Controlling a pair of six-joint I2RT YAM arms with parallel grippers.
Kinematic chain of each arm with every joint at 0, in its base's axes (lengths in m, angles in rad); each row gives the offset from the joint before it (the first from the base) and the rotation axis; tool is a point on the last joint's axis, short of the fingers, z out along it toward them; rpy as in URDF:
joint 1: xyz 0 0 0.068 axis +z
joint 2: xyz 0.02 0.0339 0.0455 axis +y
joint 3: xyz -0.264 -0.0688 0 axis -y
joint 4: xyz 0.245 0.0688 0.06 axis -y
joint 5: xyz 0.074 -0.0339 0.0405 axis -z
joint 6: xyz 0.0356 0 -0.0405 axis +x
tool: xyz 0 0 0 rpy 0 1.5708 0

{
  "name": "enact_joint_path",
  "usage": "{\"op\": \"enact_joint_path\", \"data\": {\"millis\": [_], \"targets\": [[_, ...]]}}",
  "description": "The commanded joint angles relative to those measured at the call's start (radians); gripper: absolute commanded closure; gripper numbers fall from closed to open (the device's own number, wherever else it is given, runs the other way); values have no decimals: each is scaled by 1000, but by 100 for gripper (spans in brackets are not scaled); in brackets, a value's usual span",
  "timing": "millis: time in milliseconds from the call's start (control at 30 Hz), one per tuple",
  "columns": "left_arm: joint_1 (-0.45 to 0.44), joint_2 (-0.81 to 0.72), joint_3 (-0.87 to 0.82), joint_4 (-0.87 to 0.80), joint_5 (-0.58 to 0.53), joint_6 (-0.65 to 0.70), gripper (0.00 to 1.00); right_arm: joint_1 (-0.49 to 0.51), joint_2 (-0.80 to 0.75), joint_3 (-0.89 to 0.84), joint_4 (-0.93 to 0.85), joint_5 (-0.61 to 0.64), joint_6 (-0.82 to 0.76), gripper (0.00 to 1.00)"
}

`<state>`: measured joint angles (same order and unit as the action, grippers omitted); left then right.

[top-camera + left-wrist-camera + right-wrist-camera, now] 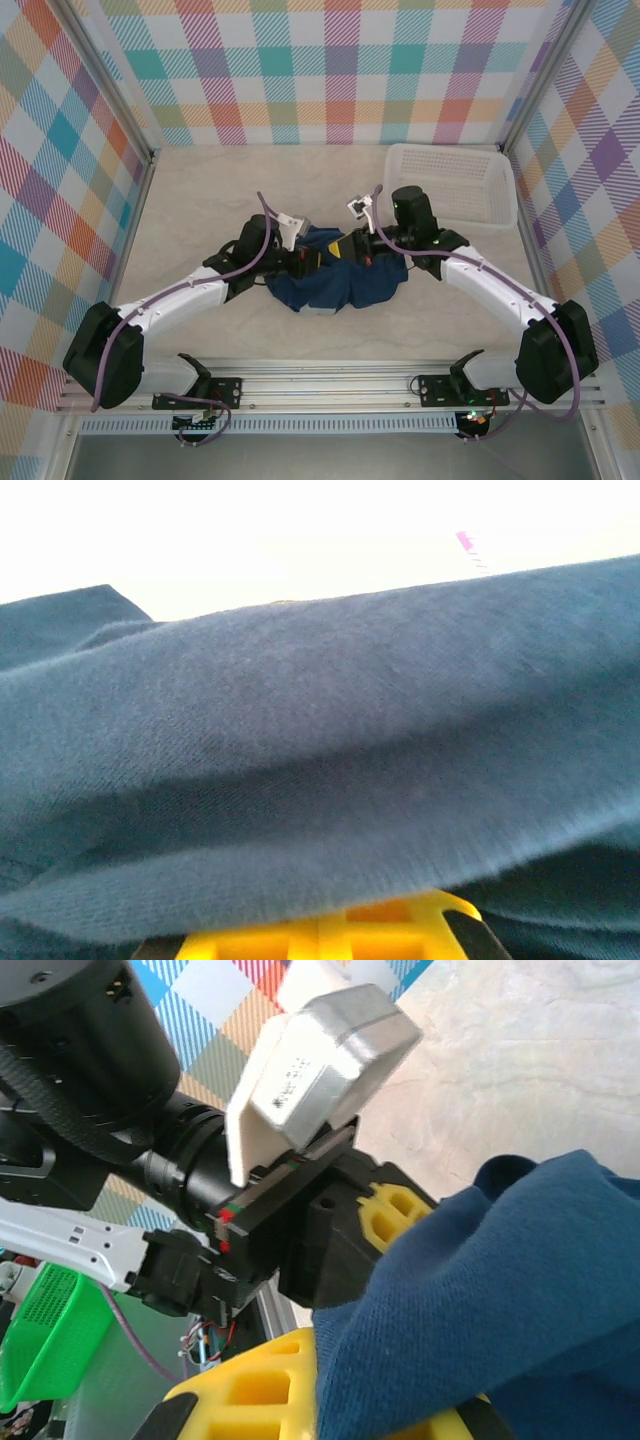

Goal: Fold the inside-out t-shirt

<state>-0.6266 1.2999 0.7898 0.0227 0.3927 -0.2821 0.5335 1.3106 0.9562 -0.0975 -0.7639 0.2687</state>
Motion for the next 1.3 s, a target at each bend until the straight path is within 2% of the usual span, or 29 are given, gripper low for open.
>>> {"op": "enact_joint_path", "data": {"millis": [0,200,400,500,600,700,767,867,967,1033,1100,1267], "targets": [[-2,-78,30,32,-17,6,100,-25,-46,-8,-49,45,-58,100],[5,-206,14,-1,37,3,100,-30,-31,55,-187,195,-150,100],[8,-292,17,-3,146,-20,100,-28,14,101,-180,277,-147,99],[11,-323,-1,52,199,-69,100,-24,59,147,-194,367,-105,93],[13,-350,-30,133,249,-123,100,-22,120,217,-277,462,-90,83],[15,-385,-50,158,198,-155,100,-21,143,249,-365,529,-116,74],[16,-398,-49,127,114,-161,100,-21,119,239,-407,557,-155,70],[16,-394,-46,90,26,-153,100,-21,30,184,-409,514,-225,64],[18,-378,-45,91,30,-135,100,-21,-64,135,-391,394,-263,59],[18,-369,-38,81,33,-114,100,-19,-119,100,-339,271,-255,56],[18,-366,-31,69,32,-94,100,-4,-157,74,-272,200,-237,54],[17,-362,-9,42,45,-64,100,76,-172,70,-196,211,-272,57]]}}
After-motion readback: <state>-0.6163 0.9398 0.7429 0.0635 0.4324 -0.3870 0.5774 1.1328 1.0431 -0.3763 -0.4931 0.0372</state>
